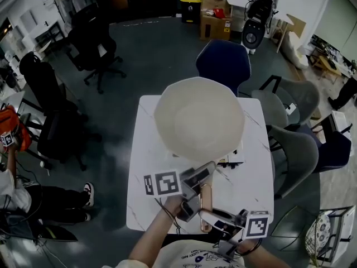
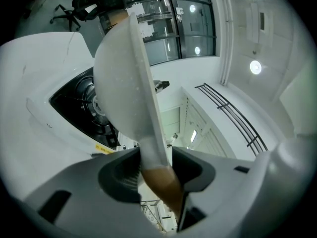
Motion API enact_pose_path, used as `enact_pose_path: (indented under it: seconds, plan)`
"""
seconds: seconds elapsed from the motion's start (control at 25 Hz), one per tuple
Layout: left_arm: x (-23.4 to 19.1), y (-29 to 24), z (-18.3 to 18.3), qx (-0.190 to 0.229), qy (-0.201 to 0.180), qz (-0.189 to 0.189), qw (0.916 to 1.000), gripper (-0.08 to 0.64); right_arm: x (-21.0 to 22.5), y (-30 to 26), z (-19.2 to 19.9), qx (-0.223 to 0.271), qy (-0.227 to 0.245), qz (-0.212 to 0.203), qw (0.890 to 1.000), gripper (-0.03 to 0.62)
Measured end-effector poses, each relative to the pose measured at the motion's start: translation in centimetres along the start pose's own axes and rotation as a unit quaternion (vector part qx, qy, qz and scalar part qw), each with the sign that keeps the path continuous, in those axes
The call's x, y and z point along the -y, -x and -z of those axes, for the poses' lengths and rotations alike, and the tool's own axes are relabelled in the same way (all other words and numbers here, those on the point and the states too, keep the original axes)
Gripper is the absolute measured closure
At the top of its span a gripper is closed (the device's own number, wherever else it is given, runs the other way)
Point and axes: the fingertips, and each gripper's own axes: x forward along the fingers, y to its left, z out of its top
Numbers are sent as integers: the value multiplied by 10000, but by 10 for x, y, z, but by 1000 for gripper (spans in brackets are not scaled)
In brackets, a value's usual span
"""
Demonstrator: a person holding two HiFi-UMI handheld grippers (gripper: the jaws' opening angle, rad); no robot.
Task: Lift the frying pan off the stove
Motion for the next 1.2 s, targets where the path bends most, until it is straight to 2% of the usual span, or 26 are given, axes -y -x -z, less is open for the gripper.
enact_pose_path:
  seconds: [0.6,1.2]
  plan:
    - [6,15,-3,204,142,-57,9997,376,-13,-4,5,-117,26,-87,9999,460]
    - [2,21,0,127,171,-81,9997,376,-13,-7,12,-137,13,-83,9999,459]
